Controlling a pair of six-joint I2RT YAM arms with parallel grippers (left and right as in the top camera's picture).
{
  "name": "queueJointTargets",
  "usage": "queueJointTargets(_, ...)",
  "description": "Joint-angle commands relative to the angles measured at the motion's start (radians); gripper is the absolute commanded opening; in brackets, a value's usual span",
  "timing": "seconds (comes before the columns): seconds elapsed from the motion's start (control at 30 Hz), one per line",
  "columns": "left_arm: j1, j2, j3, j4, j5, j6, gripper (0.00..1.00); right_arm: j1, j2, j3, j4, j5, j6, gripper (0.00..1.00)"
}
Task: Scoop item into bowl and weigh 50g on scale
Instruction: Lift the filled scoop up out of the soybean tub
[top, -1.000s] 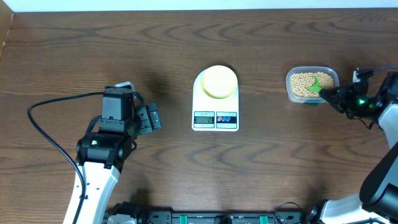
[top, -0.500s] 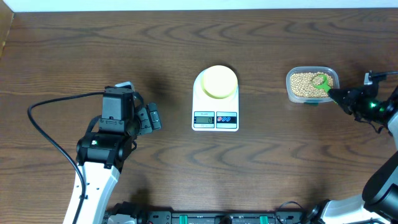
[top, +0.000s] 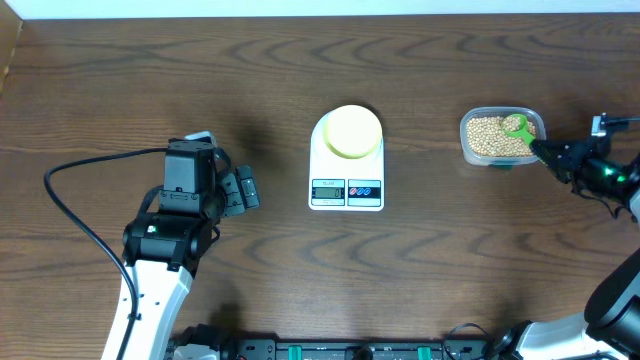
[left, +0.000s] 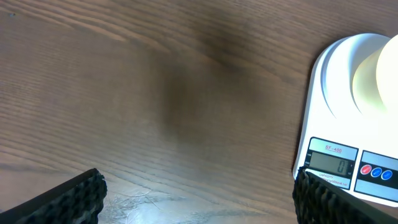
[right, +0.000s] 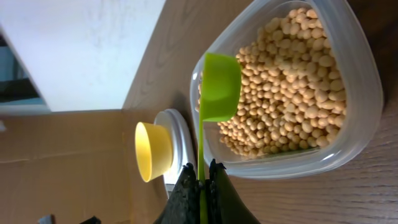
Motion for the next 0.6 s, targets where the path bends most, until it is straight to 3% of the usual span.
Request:
queueJointTargets(0.0, 0.004, 0.003, 0.002, -0.002, -0.013, -0.002, 0.98, -0.018, 0.012, -0.007, -0.002, -0.092, 0.0, 0.01)
queueJointTargets(0.57, 0.004, 0.003, 0.002, -0.002, -0.013, -0.002, 0.98, -0.05, 0.012, -0.007, 0.0, -0.28, 0.0, 0.01)
